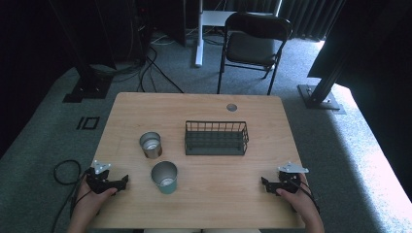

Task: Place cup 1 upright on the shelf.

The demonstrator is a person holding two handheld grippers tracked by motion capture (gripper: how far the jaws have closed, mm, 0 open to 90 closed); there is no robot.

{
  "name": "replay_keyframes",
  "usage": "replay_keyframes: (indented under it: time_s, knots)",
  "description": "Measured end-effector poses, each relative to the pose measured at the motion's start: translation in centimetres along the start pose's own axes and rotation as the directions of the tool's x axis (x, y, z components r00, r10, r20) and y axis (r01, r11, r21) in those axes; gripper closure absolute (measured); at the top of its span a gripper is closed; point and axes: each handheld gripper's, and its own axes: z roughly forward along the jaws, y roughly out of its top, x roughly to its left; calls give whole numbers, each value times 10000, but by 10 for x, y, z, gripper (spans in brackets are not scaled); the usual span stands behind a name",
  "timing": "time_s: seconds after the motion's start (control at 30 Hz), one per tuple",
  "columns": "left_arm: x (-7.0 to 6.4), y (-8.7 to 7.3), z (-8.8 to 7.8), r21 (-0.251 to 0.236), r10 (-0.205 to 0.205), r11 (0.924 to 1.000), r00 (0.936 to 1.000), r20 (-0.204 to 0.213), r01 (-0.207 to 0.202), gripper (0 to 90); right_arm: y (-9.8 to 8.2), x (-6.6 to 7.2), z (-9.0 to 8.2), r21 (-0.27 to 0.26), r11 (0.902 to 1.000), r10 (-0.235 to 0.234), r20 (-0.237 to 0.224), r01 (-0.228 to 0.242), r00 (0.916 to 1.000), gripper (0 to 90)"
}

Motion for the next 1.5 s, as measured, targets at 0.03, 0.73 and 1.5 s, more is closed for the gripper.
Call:
replay_keyframes:
  time_s: [0.03, 0.73, 1.5]
  knots:
    - [0, 0, 0, 0, 0, 10000, 10000, 0, 0, 19, 0, 0, 0, 0, 10000, 0, 0, 0, 10000, 115]
    - [0, 0, 0, 7, 8, 10000, 10000, -4, -8, 19, 1, 8, -1, -154, 9997, -198, -394, 192, 9990, 116]
    - [0, 0, 0, 5, 9, 10000, 10000, -6, -9, 19, 28, 35, -4, -1243, 9866, -1238, -1481, 1057, 9812, 115]
